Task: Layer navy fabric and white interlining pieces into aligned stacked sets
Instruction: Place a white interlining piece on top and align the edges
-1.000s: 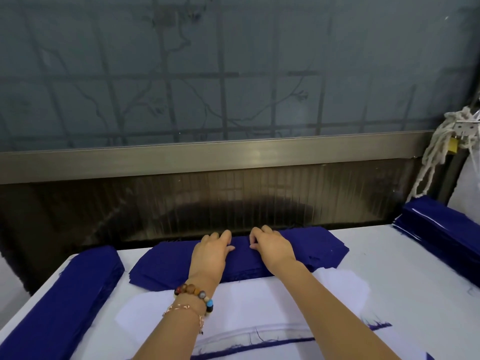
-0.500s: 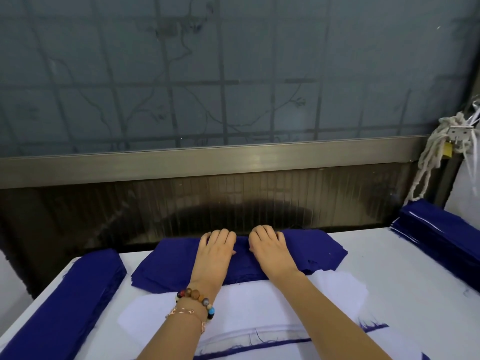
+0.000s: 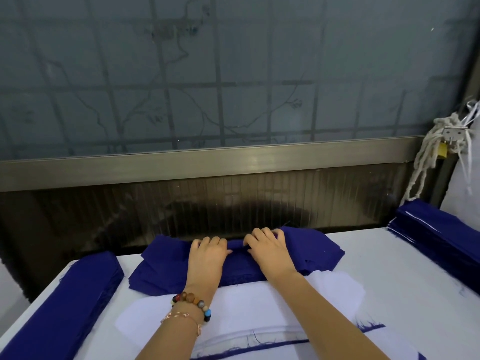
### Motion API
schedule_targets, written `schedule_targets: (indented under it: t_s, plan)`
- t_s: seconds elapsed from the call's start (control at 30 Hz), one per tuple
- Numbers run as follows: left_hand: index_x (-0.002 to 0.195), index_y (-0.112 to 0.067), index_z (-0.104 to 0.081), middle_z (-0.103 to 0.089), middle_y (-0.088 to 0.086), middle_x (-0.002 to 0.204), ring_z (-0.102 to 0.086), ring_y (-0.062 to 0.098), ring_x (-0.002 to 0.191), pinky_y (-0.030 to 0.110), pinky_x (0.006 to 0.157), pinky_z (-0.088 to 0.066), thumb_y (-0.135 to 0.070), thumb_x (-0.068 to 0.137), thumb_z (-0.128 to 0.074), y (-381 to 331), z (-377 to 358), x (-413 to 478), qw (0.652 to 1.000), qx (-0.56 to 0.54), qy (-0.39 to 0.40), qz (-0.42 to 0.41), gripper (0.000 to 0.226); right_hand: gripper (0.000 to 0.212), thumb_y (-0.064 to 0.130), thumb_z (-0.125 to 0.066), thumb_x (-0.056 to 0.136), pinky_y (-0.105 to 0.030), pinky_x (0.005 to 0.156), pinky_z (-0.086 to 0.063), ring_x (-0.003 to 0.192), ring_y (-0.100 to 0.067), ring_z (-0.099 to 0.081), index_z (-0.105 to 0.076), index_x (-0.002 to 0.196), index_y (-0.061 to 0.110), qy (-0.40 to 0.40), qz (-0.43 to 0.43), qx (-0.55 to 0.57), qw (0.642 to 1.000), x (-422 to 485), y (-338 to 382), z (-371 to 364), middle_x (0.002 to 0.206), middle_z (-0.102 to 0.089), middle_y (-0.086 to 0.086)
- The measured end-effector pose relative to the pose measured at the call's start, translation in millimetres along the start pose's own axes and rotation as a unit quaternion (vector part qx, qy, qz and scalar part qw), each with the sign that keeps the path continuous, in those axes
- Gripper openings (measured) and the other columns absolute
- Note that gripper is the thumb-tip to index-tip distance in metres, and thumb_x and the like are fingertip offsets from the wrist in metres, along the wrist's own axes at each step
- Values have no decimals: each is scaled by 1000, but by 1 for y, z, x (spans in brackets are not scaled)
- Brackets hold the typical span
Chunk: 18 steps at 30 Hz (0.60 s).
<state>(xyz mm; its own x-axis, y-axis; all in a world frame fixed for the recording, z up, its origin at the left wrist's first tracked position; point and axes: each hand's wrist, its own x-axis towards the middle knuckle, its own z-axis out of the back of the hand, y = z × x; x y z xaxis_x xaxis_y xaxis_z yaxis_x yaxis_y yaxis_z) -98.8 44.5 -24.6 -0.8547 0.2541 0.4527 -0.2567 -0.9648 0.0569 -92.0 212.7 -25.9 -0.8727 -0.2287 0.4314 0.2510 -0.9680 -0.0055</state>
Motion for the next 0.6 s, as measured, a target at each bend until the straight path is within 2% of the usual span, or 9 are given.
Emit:
schedule_targets:
  t_s: [0.13, 0.3, 0.4, 0.5, 0.6]
  plan:
    - [119, -30, -52, -57, -7, 116, -52, 15, 110, 34, 93, -35, -46, 98, -43, 28, 8, 3, 998, -16, 29, 53, 28, 30, 33, -49, 96, -43, 103, -23, 119, -22, -41, -51, 125, 24, 67, -41, -25, 997, 8, -29, 22, 122, -55, 0]
    - [110, -32, -59, -63, -7, 111, -56, 17, 107, 37, 89, -37, -49, 93, -53, 82, 21, -9, 985, -60, 46, 154, 25, 27, 39, -55, 93, -44, 101, -25, 120, -23, -41, -56, 117, 26, 150, -147, -41, 977, -1, -94, 46, 119, -58, 0]
    - [117, -25, -61, -66, 3, 115, -59, 26, 109, 40, 90, -45, -47, 90, -60, 102, 22, -23, 960, -146, 44, 236, 35, 27, 42, -54, 93, -44, 103, -27, 121, -24, -44, -57, 117, 28, 146, -248, -11, 958, -17, -123, 44, 119, -60, 1]
    - [125, -17, -59, -65, 9, 120, -58, 31, 110, 44, 91, -48, -39, 91, -62, 108, 23, -31, 939, -211, 45, 268, 40, 33, 44, -57, 92, -40, 97, -33, 114, -24, -51, -57, 119, 25, 114, -337, 59, 933, -30, -132, 40, 113, -62, -1]
    - [116, -15, -64, -68, 10, 110, -61, 31, 100, 43, 84, -50, -36, 95, -57, 107, 31, -37, 934, -225, 24, 278, 31, 33, 46, -58, 91, -36, 87, -31, 113, -25, -49, -57, 116, 23, 68, -371, 83, 923, -35, -128, 42, 113, -63, -2]
